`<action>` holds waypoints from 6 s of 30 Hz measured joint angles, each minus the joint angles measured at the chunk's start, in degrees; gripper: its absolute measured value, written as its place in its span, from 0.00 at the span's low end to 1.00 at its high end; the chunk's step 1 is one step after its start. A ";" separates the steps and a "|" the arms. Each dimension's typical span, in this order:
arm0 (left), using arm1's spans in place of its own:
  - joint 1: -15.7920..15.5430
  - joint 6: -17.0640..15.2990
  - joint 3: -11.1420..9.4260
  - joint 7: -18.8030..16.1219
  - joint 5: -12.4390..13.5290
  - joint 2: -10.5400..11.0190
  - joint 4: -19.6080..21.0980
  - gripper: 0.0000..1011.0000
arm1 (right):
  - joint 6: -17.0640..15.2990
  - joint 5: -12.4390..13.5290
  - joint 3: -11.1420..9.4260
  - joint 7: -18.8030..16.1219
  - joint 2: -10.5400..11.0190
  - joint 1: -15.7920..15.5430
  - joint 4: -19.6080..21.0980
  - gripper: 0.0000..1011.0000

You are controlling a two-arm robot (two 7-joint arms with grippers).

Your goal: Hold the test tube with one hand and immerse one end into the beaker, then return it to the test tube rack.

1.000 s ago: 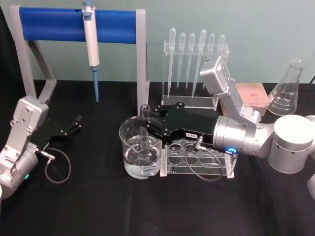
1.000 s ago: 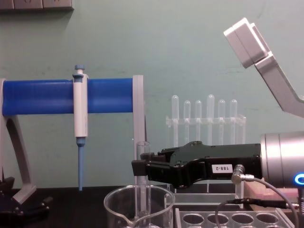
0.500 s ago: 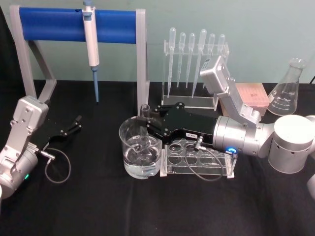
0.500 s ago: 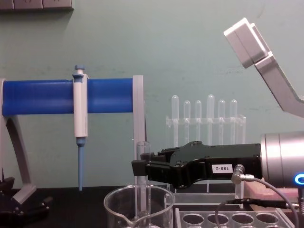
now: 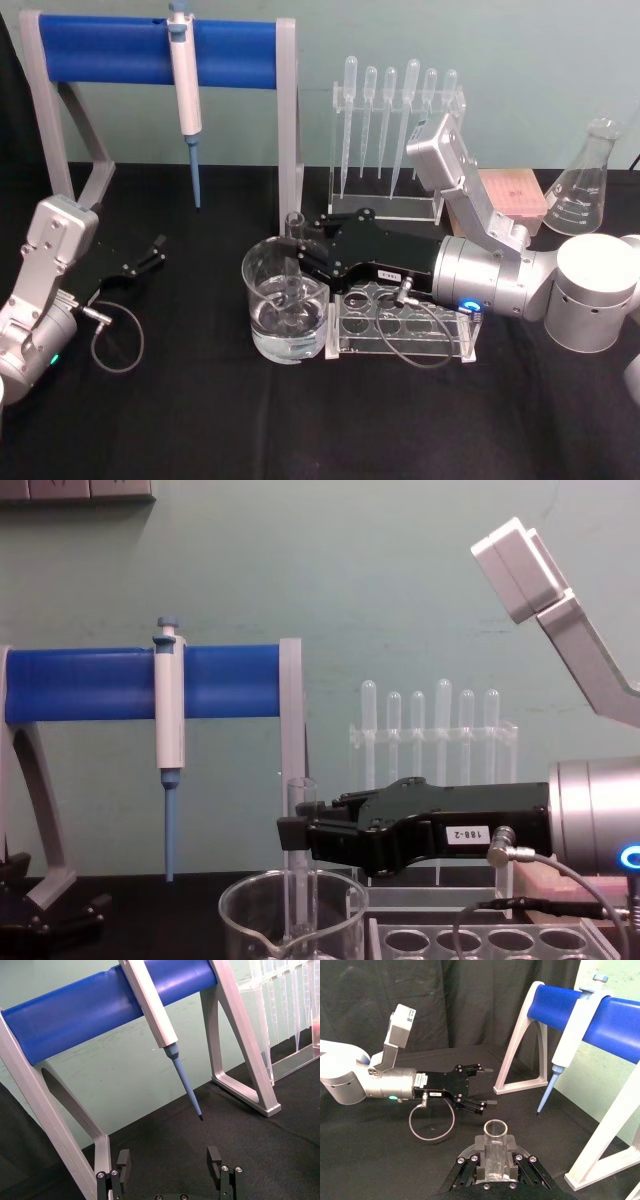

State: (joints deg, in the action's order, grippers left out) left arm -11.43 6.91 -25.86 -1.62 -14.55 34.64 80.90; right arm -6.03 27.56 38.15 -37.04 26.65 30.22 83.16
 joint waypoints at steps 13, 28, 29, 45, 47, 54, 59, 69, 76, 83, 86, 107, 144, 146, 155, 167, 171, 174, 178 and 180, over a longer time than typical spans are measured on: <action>0.00 0.00 0.00 0.00 0.00 0.00 0.00 0.99 | 0.00 0.00 0.00 0.00 0.00 0.00 0.00 0.24; 0.00 0.00 0.00 0.00 0.00 0.00 0.00 0.99 | 0.00 0.00 0.00 0.00 0.00 0.00 0.00 0.24; 0.00 0.00 0.00 0.00 0.00 0.00 0.00 0.99 | 0.00 0.00 0.00 0.00 0.00 0.00 0.00 0.24; 0.00 0.00 0.00 0.00 0.00 0.00 0.00 0.99 | 0.00 0.00 0.00 0.00 0.00 0.00 0.00 0.24; 0.00 0.00 0.00 0.00 0.00 0.00 0.00 0.99 | 0.00 0.00 0.00 0.00 0.00 0.00 0.00 0.24; 0.00 0.00 0.00 0.00 0.00 0.00 0.00 0.99 | 0.00 0.00 0.00 0.00 0.00 0.00 0.00 0.24; 0.00 0.00 0.00 0.00 0.00 0.00 0.00 0.99 | 0.00 0.00 0.00 0.00 0.00 0.00 0.00 0.24; 0.00 0.00 0.00 0.00 0.00 0.00 0.00 0.99 | 0.00 0.00 0.00 0.00 0.00 0.00 0.00 0.24; 0.00 0.00 0.00 0.00 0.00 0.00 0.00 0.99 | 0.00 0.00 0.00 0.00 0.00 0.00 0.00 0.24; 0.00 0.00 0.00 0.00 0.00 0.00 0.00 0.99 | 0.00 0.00 0.00 0.00 0.00 0.00 0.00 0.24; 0.00 0.00 0.00 0.00 0.00 0.00 0.00 0.99 | 0.00 0.00 0.00 0.00 0.00 0.00 0.00 0.24; 0.00 0.00 0.00 0.00 0.00 0.00 0.00 0.99 | 0.00 0.00 0.00 0.00 0.00 0.00 0.00 0.24; 0.00 0.00 0.00 0.00 0.00 0.00 0.00 0.99 | 0.10 0.08 -0.53 -0.06 0.13 -0.18 0.95 0.24; 0.00 0.00 0.00 0.00 0.00 0.00 0.00 0.99 | -0.15 0.50 -1.04 -0.11 0.37 -0.19 1.85 0.24; 0.00 0.00 0.00 0.00 0.00 0.00 0.00 0.99 | -2.41 2.92 -3.03 -0.26 1.88 0.75 6.11 0.24; 0.00 0.00 0.00 0.00 0.00 0.00 0.00 0.99 | -4.75 7.47 -6.38 1.06 5.14 1.42 12.57 0.24; 0.00 0.00 0.00 0.00 0.00 0.00 0.00 0.99 | -5.01 9.21 -7.82 1.38 7.44 0.81 14.96 0.24; 0.00 0.00 0.00 0.00 0.00 0.00 0.00 0.99 | -5.01 10.70 -9.11 1.40 9.65 -0.36 16.52 0.24; 0.00 0.00 0.00 0.00 0.00 0.00 0.00 0.99 | -3.83 12.98 -11.53 1.22 13.95 -3.44 18.93 0.24; 0.00 0.00 0.00 0.00 0.00 0.00 0.00 0.99 | -3.15 13.46 -12.20 1.18 15.23 -4.68 19.47 0.24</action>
State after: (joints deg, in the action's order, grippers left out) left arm -11.43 6.91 -25.87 -1.62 -14.55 34.64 80.90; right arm -9.18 41.01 25.95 -35.87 41.88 25.54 102.63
